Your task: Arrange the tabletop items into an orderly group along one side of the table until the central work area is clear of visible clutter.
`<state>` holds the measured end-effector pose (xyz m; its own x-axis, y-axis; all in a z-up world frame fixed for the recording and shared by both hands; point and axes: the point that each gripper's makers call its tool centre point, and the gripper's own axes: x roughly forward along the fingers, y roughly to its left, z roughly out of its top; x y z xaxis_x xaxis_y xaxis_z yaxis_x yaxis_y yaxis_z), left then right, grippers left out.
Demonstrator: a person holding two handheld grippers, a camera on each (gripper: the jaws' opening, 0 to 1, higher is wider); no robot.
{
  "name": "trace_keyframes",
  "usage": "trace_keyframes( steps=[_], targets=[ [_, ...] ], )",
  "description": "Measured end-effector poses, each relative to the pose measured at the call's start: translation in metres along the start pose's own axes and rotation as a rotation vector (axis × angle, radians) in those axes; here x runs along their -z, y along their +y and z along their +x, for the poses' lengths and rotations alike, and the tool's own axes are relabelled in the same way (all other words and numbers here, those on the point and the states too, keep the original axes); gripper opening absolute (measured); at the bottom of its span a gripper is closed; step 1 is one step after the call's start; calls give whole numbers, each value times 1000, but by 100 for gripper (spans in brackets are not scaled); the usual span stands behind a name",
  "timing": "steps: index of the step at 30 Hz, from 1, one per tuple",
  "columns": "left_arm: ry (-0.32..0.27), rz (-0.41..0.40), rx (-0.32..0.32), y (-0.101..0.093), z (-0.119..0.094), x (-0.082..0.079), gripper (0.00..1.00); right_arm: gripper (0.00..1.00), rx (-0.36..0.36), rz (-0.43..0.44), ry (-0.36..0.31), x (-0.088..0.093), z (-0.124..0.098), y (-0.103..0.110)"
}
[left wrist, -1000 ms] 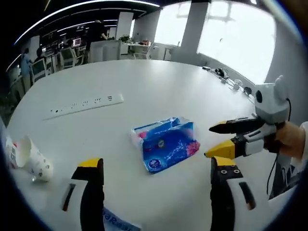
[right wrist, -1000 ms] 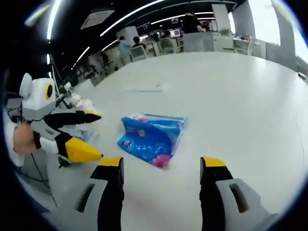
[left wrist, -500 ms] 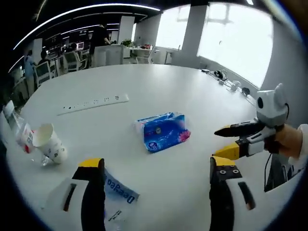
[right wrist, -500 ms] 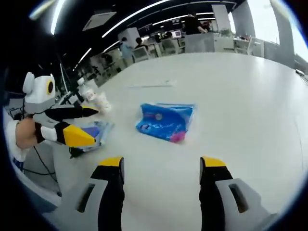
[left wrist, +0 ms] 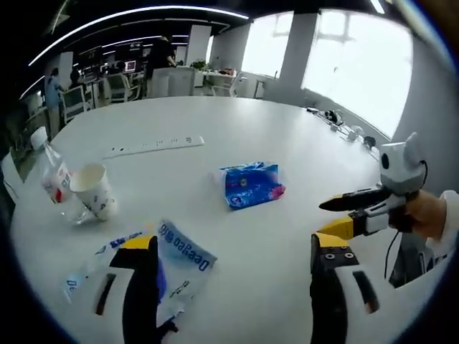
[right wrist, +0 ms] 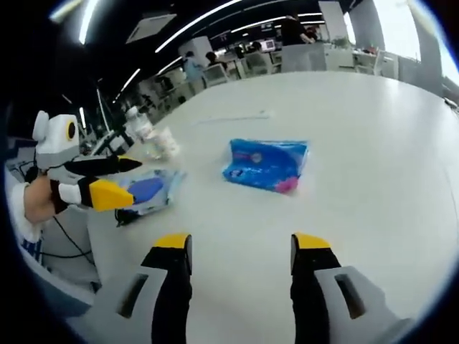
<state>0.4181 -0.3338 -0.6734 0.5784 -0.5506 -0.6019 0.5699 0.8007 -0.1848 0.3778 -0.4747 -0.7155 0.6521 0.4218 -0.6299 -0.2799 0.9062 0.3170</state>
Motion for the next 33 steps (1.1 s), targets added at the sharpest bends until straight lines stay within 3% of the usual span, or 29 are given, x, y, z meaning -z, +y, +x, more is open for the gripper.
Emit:
trace_keyframes(
  steps=[13, 27, 33],
  targets=[
    [-27, -36, -20, 13, -10, -1, 88, 55, -22, -23, 26, -6, 9, 11],
    [-49, -140, -155, 73, -48, 20, 87, 55, -115, -81, 62, -20, 46, 46],
    [-47, -170, -195, 86, -59, 30, 87, 54, -151, -86, 92, -17, 62, 58]
  ],
)
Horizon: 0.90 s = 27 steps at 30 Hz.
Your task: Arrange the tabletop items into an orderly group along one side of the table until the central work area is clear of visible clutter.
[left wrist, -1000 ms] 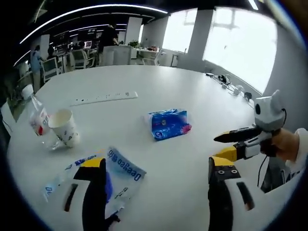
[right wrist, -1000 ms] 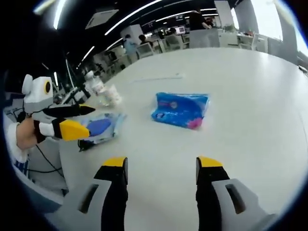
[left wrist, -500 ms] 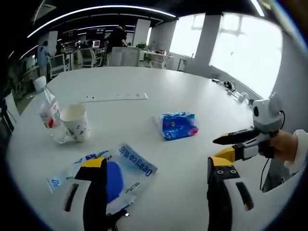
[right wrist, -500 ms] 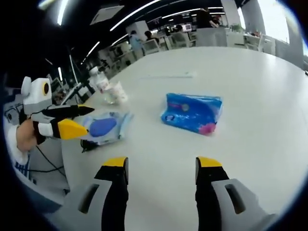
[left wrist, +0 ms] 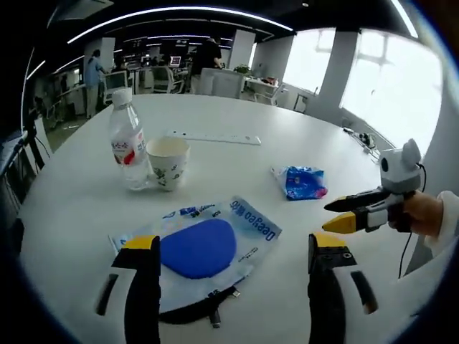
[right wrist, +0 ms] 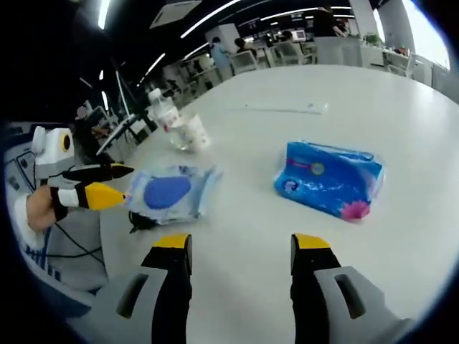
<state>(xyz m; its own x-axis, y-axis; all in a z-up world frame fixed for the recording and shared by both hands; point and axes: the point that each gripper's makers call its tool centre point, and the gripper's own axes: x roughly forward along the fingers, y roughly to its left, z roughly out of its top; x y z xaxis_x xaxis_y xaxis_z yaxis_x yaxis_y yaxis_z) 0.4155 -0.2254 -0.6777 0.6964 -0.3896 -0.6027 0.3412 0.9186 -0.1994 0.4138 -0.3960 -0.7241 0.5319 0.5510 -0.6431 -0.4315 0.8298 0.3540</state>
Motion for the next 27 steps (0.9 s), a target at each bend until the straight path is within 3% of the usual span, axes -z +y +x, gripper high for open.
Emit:
trace_keyframes(
  steps=[16, 20, 27],
  targets=[
    [10, -50, -81, 21, -16, 20, 86, 52, -66, 7, 26, 3, 14, 13],
    [15, -67, -120, 32, -21, 30, 82, 51, -86, 33, 40, 8, 19, 17],
    [15, -135, -183, 61, -32, 42, 77, 49, -128, 58, 35, 1, 32, 34]
  ],
)
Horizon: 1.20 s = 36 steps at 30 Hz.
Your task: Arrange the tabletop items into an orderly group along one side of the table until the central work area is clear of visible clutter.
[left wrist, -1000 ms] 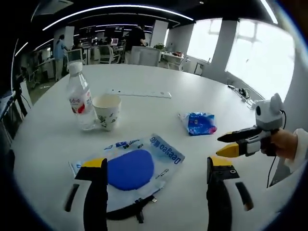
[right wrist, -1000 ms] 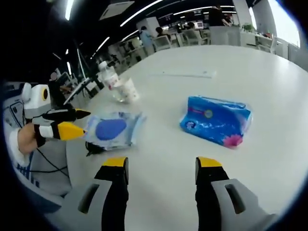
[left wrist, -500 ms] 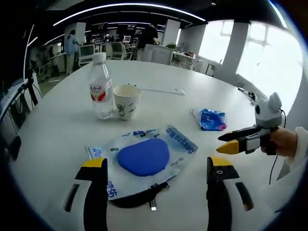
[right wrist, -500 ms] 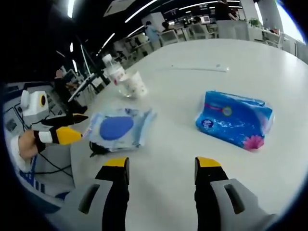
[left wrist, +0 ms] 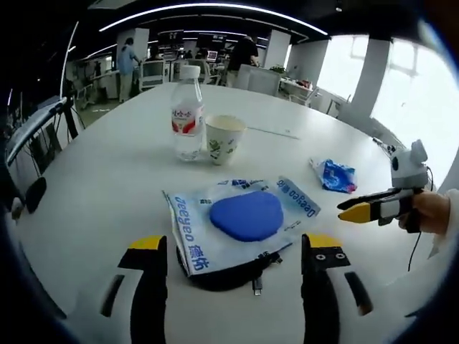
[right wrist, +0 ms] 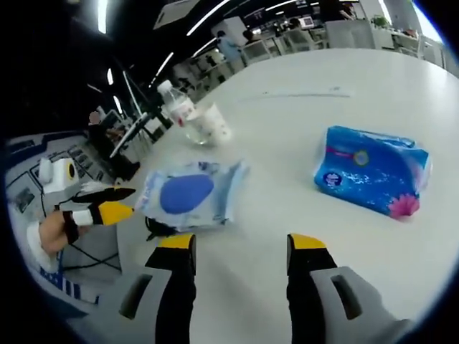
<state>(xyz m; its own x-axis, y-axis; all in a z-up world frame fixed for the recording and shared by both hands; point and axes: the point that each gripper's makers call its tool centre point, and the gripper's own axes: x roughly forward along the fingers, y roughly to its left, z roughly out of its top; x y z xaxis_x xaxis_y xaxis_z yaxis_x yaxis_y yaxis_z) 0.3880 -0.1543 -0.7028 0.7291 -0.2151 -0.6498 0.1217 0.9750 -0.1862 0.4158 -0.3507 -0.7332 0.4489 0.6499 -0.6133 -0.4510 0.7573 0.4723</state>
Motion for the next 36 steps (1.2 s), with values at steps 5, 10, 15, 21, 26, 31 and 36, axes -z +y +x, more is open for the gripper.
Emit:
trace_keyframes(
  steps=[5, 10, 15, 21, 26, 31, 36],
  targets=[
    [9, -77, 2, 11, 0, 4, 65, 46, -24, 57, -21, -8, 12, 5],
    [34, -103, 17, 13, 3, 13, 55, 45, -34, 86, -18, -9, 23, 11],
    [55, -137, 26, 15, 7, 21, 44, 42, -47, 121, -13, -11, 39, 12],
    [63, -160, 48, 13, 13, 21, 23, 18, -68, 147, -27, -15, 49, 17],
    [86, -137, 0, 25, 12, 25, 8, 0, -22, 127, -22, -11, 54, 10],
    [90, -152, 12, 28, 13, 23, 1, 0, -36, 109, -25, -8, 50, 13],
    [75, -12, 6, 23, 14, 9, 0, 0, -21, 52, -45, -10, 40, 17]
  ],
)
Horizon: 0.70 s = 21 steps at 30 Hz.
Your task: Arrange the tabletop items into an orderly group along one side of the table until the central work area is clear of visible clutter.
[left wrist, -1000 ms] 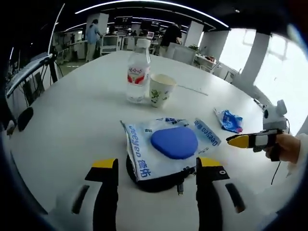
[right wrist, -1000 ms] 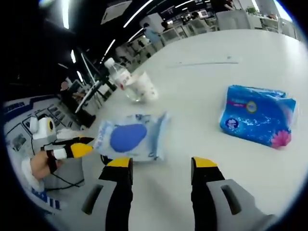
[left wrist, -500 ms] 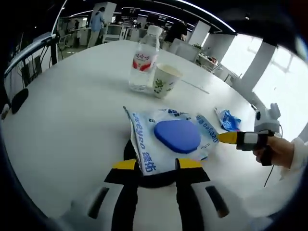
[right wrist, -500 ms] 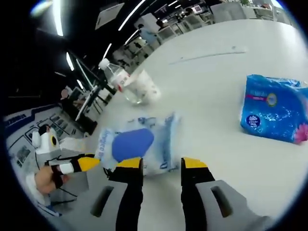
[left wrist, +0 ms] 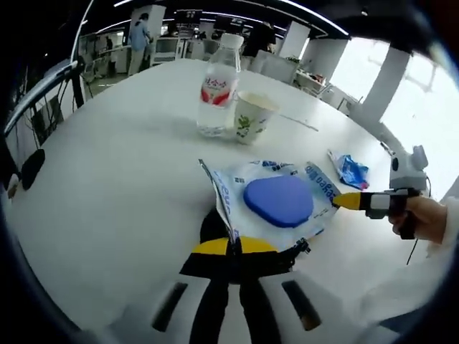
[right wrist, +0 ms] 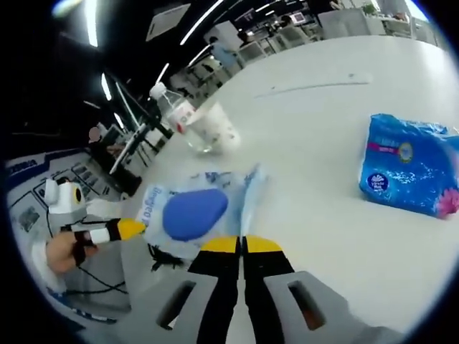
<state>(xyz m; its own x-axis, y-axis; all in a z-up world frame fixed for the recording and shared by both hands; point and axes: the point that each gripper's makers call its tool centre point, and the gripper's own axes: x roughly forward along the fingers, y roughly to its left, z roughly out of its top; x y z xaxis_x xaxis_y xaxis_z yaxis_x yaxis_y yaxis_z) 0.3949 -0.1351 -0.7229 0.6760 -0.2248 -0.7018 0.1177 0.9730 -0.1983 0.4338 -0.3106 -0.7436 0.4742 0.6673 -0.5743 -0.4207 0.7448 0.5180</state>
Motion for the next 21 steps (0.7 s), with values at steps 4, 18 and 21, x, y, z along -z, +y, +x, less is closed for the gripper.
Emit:
trace_keyframes(
  steps=[4, 18, 21],
  targets=[
    [-28, 86, 12, -11, 2, -17, 0, 0, 22, -26, -36, -7, -13, -1],
    [-59, 275, 99, -54, 27, -56, 0, 0, 116, -15, -131, -30, -55, -27],
    [-81, 388, 103, -64, 35, -73, 0, 0, 135, -11, -144, -36, -60, -31]
  ],
)
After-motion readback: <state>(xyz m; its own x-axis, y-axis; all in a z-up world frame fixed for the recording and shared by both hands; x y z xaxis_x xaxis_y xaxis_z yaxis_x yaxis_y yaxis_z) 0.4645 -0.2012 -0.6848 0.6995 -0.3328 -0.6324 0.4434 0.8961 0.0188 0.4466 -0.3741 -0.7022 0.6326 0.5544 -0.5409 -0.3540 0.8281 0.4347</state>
